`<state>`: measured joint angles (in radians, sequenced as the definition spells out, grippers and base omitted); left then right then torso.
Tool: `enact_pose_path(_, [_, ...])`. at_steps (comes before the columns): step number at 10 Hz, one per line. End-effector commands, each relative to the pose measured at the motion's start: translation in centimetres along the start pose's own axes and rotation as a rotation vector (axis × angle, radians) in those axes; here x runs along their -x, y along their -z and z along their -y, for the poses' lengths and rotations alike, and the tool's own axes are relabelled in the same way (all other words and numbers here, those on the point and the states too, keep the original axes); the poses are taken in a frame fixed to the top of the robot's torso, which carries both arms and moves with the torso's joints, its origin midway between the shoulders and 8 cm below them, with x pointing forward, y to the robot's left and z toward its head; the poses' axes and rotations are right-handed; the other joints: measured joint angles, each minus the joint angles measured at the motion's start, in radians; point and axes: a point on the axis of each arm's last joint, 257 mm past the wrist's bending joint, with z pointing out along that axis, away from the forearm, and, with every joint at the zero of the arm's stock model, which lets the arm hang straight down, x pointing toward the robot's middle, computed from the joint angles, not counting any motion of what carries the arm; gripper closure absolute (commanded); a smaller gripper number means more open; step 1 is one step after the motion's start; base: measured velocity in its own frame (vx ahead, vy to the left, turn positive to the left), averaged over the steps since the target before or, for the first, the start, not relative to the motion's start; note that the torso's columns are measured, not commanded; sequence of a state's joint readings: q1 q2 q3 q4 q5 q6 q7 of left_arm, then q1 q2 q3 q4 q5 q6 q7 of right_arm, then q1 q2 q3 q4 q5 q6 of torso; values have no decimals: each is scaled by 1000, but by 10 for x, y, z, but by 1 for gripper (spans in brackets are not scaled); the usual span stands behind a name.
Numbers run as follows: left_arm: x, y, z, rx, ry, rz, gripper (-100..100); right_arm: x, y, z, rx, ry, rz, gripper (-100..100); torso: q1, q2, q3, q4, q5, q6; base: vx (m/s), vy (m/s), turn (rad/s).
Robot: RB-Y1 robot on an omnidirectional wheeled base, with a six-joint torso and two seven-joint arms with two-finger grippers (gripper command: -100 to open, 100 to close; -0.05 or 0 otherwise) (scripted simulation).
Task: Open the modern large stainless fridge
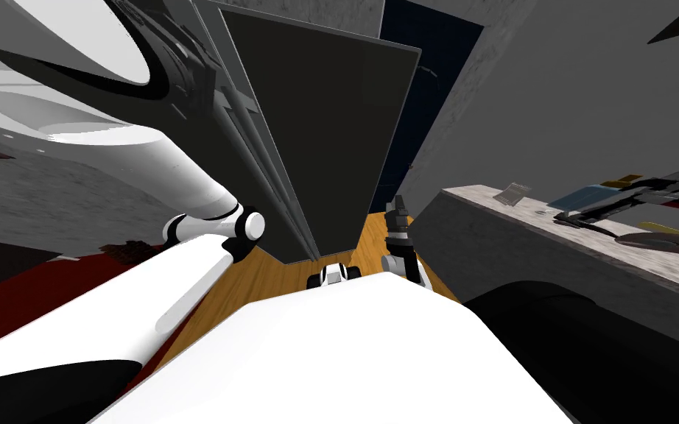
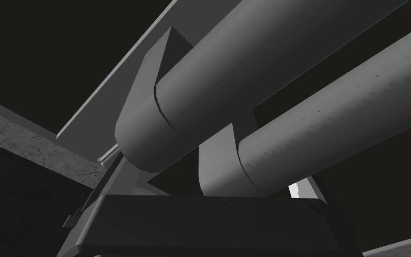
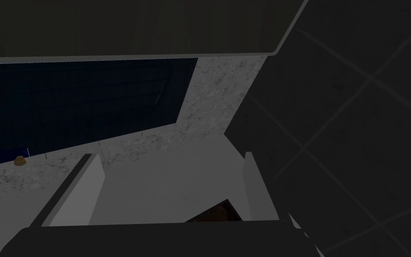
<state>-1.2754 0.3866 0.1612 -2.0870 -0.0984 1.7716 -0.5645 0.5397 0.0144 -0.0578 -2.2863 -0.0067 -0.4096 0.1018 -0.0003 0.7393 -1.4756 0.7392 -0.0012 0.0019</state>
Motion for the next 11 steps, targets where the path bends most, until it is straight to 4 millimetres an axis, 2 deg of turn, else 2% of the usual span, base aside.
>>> enact_pose_path(1, [6,16,9,-9,-21,-1,-100,0,0,0,0,0,0,0,-1,2,1,1,0,0,7,14,-27])
enact_pose_path(8, [-9,27,-15,95,-33,-72,-100,0,0,0,0,0,0,0,1,-2,-1,-1,1,-2,0,2,-3])
enact_pose_path(11, [-3,15,-16,90,-33,-63,-100,0,0,0,0,0,0,0,0,-1,0,-1,1,-2,-8,-9,-15])
